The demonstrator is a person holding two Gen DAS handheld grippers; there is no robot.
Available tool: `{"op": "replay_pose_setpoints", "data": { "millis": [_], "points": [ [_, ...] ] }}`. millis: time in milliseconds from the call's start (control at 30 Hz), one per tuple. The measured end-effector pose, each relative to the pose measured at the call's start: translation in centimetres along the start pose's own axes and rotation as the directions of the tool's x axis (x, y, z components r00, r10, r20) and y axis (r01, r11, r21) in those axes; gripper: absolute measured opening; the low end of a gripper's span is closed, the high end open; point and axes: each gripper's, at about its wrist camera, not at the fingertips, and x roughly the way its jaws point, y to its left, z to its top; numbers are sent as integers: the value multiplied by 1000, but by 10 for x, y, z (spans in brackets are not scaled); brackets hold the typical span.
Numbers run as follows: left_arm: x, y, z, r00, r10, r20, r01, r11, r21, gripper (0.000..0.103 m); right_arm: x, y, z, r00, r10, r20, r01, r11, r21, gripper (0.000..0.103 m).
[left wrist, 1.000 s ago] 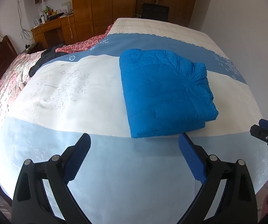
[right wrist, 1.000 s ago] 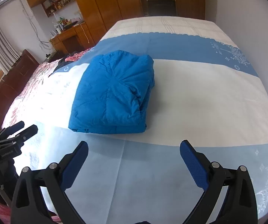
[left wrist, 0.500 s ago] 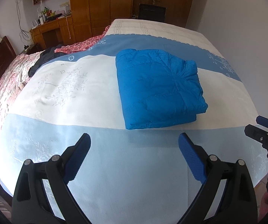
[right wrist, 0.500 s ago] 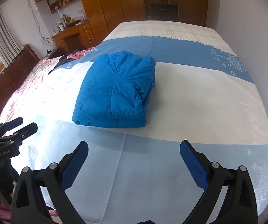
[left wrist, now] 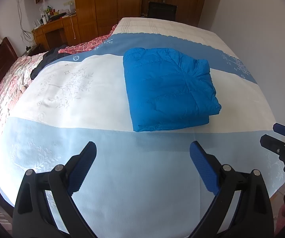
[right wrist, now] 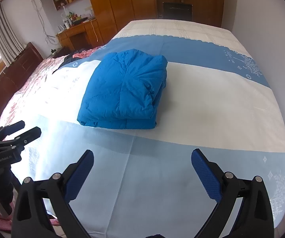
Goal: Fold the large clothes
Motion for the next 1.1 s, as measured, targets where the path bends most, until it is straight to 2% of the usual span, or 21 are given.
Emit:
{"op": "replay_pose_setpoints", "data": {
  "millis": [1100],
  "points": [
    [5, 7, -1, 1000, 1, -23, -1, 1000, 12, 94, 6, 1, 0, 1000, 9, -14, -9, 1000, -8, 99]
  ]
}}
